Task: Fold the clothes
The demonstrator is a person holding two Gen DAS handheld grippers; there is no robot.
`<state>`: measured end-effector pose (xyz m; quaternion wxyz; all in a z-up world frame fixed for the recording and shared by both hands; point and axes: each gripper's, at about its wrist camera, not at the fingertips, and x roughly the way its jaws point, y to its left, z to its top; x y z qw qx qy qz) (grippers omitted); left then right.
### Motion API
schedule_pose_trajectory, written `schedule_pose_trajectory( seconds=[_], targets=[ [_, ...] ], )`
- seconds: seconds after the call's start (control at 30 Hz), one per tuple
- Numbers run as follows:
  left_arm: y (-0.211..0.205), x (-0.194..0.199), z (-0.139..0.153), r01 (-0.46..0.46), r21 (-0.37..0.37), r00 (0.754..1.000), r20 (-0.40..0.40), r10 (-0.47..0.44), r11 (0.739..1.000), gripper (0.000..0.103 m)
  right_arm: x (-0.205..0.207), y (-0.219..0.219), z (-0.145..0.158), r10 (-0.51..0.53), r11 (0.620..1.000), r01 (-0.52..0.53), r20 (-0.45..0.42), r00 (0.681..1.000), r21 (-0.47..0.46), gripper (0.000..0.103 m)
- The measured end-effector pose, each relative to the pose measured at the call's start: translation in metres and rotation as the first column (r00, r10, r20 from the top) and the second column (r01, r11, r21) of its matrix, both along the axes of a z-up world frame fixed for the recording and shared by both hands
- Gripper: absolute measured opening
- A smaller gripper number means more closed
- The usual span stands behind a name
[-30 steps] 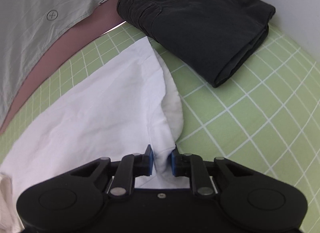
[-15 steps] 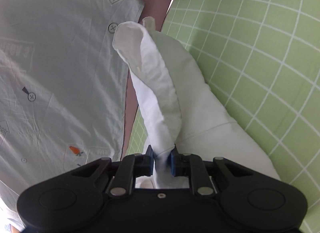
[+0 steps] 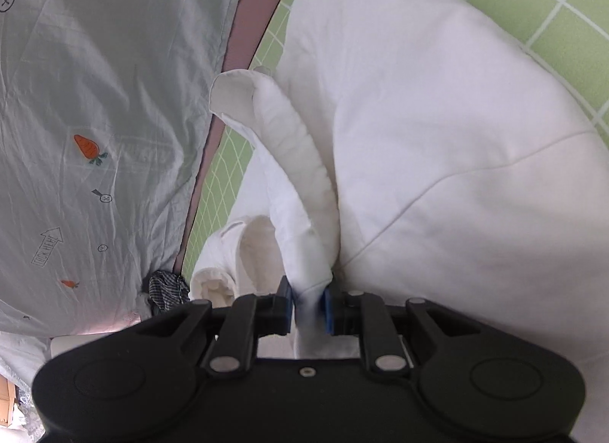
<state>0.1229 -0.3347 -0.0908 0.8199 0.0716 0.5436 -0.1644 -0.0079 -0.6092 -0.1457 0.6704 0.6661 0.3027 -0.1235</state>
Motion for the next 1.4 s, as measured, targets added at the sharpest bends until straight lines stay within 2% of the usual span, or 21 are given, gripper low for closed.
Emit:
schedule_pose_trajectory(
  seconds=[0.1, 0.3, 0.47, 0.57, 0.73, 1.03, 1.17, 1.4],
  targets=[
    [-0.001, -0.001, -0.001, 0.0, 0.01, 1.0, 0.005, 0.0, 1.0, 0.069, -0.005, -0.001, -0.014, -0.032, 0.998, 0.032, 0.001, 0.999, 0.057, 0.017],
    [0.002, -0.001, -0.001, -0.009, -0.009, 1.0, 0.002, 0.009, 1.0, 0.069, -0.008, -0.001, -0.018, -0.041, 0.997, 0.04, 0.012, 0.999, 0.071, 0.017],
    [0.006, 0.001, -0.004, -0.023, -0.032, 1.0, -0.009, 0.023, 0.999, 0.071, -0.006, 0.012, -0.003, 0.036, 0.999, -0.036, -0.003, 0.999, 0.014, 0.017],
    [0.007, 0.001, -0.005, -0.025, -0.042, 1.0, -0.012, 0.024, 0.999, 0.072, -0.002, 0.02, -0.011, 0.044, 0.999, -0.045, -0.045, 0.998, -0.018, 0.018],
    [0.01, 0.003, -0.008, -0.033, -0.061, 0.999, -0.021, 0.032, 0.998, 0.074, -0.004, 0.018, -0.017, 0.021, 0.999, -0.019, -0.052, 0.998, 0.029, 0.018],
    [0.012, 0.002, -0.01, -0.038, -0.079, 0.999, -0.019, 0.037, 0.996, 0.075, -0.008, 0.023, -0.009, -0.002, 1.0, 0.004, -0.061, 0.998, 0.024, 0.028],
    [0.012, 0.001, -0.01, -0.038, -0.082, 0.999, -0.017, 0.037, 0.996, 0.075, -0.009, 0.026, -0.004, 0.002, 1.0, 0.0, -0.058, 0.998, 0.026, 0.035],
    [0.012, -0.001, -0.01, -0.039, -0.086, 0.999, -0.007, 0.039, 0.996, 0.075, -0.011, 0.03, 0.002, 0.006, 0.999, -0.005, -0.031, 1.0, 0.036, 0.036]
  ],
)
